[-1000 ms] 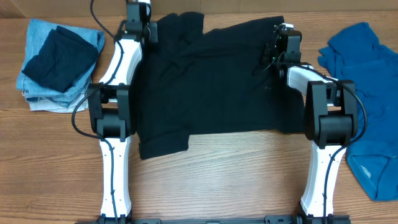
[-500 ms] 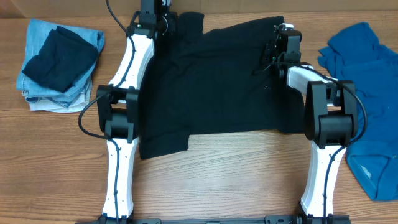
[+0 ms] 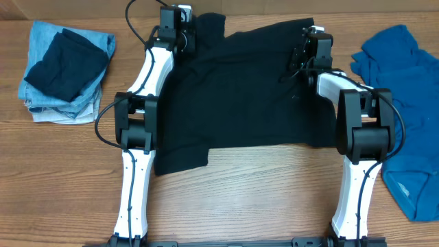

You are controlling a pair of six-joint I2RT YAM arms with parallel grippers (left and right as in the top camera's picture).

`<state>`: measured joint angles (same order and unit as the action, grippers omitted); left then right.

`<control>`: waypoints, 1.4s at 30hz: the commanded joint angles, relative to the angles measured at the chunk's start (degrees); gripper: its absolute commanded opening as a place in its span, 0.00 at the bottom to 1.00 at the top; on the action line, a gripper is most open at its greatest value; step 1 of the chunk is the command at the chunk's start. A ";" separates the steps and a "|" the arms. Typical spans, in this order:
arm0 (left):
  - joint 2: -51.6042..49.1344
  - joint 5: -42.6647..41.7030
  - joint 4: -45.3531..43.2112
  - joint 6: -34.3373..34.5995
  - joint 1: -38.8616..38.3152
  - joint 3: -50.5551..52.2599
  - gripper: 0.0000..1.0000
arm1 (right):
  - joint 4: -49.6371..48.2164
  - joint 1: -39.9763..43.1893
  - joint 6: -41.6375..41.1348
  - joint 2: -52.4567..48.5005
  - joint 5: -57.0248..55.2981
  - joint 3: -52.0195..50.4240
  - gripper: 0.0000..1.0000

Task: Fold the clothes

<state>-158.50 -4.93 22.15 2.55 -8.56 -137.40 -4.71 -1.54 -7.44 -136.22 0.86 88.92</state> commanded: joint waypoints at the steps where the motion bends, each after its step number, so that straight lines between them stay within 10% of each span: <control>1: -2.78 4.33 3.43 -0.85 2.08 0.44 0.04 | 2.73 1.29 0.39 -1.33 -2.73 -1.46 0.04; 11: -2.73 8.52 5.07 1.99 4.15 0.31 0.04 | 2.71 1.29 0.39 -1.33 -2.73 -1.46 0.04; 15: -2.64 8.52 4.68 1.92 4.15 -3.34 0.24 | 2.01 1.29 0.42 -1.33 -2.75 -1.46 0.04; 20: -2.62 8.04 9.57 1.95 4.04 -16.98 0.62 | -1.36 1.29 0.42 -1.14 -2.62 -1.40 0.73; 25: -2.62 7.98 22.14 1.95 4.00 -38.40 0.76 | -0.63 1.29 0.42 0.31 4.50 3.17 0.99; 34: 9.25 10.75 48.76 14.62 4.00 -42.62 1.00 | 27.76 1.53 -0.02 15.80 7.72 14.10 1.00; 42: 19.26 10.71 74.66 17.14 0.59 -42.56 1.00 | 62.69 6.82 -7.69 33.99 5.16 15.85 1.00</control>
<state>-144.84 10.24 94.96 20.16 -5.32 -179.00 51.00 2.94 -10.41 -105.30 7.22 104.31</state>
